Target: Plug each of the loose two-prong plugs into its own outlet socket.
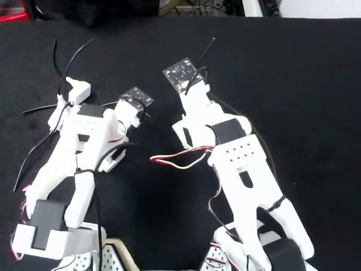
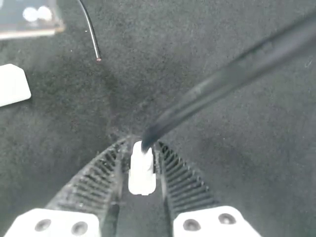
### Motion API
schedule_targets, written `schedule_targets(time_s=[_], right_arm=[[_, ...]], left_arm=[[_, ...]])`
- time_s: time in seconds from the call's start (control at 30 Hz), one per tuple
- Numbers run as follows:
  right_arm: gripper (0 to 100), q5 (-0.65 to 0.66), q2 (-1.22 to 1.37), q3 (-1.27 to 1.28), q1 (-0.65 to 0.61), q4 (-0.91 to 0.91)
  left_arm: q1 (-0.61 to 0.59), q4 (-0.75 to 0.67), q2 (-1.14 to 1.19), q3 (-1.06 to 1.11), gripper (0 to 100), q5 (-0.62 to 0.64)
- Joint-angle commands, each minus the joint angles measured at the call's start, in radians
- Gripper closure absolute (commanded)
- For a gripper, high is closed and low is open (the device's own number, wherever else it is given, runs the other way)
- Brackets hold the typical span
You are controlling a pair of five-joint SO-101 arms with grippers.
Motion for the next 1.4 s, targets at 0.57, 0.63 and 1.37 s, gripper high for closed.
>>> schedule_targets(time_s=[0.57,0.63,1.37], right_arm=[[98.7,0.009,0.002,-0.059,0.009,-0.005],[98.7,0.028,0.002,-0.058,0.009,-0.005],[98.7,0.043,0.002,-0.050,0.008,-0.006]], left_arm=[[-0.048,-0.100,0.120,-0.002,88,0.017],[-0.050,-0.117,0.127,-0.002,88,0.018],[-0.038,-0.157,0.121,0.116,84,0.014]])
